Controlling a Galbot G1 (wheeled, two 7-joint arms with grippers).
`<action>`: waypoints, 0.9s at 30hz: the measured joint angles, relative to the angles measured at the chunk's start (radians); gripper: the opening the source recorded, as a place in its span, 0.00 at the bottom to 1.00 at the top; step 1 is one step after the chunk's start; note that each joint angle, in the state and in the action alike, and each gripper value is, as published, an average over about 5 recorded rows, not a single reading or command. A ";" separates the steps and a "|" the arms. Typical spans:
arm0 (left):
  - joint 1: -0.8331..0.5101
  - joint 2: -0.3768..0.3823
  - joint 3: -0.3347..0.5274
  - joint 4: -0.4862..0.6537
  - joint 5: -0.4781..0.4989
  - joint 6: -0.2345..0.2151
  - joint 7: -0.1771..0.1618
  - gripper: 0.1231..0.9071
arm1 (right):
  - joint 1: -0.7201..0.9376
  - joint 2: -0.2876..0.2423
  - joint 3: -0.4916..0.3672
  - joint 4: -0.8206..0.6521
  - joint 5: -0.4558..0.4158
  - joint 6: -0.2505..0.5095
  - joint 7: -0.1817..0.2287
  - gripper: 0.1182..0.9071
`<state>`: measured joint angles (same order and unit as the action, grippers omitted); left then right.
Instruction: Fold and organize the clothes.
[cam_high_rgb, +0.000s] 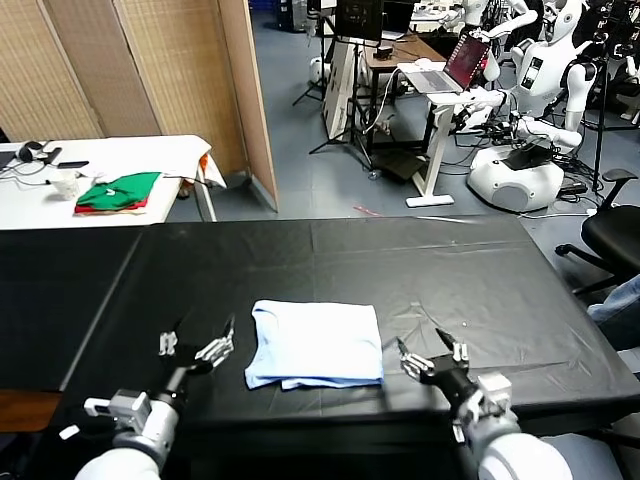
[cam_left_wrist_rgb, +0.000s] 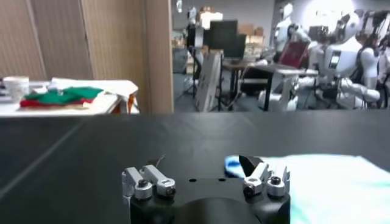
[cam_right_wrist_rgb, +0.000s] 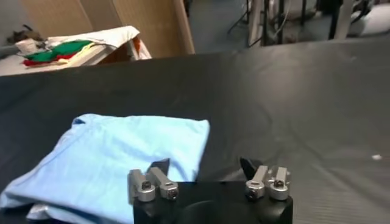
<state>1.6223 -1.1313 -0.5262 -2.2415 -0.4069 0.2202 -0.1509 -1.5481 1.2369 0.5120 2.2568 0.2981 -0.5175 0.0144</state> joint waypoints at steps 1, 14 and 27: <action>0.008 0.001 -0.003 -0.002 0.000 -0.001 -0.003 1.00 | -0.026 0.000 0.004 0.014 -0.018 0.042 0.007 1.00; 0.147 -0.012 -0.031 -0.032 0.003 -0.023 -0.036 1.00 | -0.337 0.039 -0.007 0.063 -0.191 0.507 0.168 1.00; 0.277 -0.020 -0.061 -0.075 0.033 -0.008 -0.044 1.00 | -0.553 0.067 -0.033 0.094 -0.222 0.608 0.263 1.00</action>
<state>1.8992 -1.1514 -0.5874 -2.3166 -0.3734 0.2124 -0.1946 -2.1008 1.3039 0.4786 2.3503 0.0765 0.0901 0.2769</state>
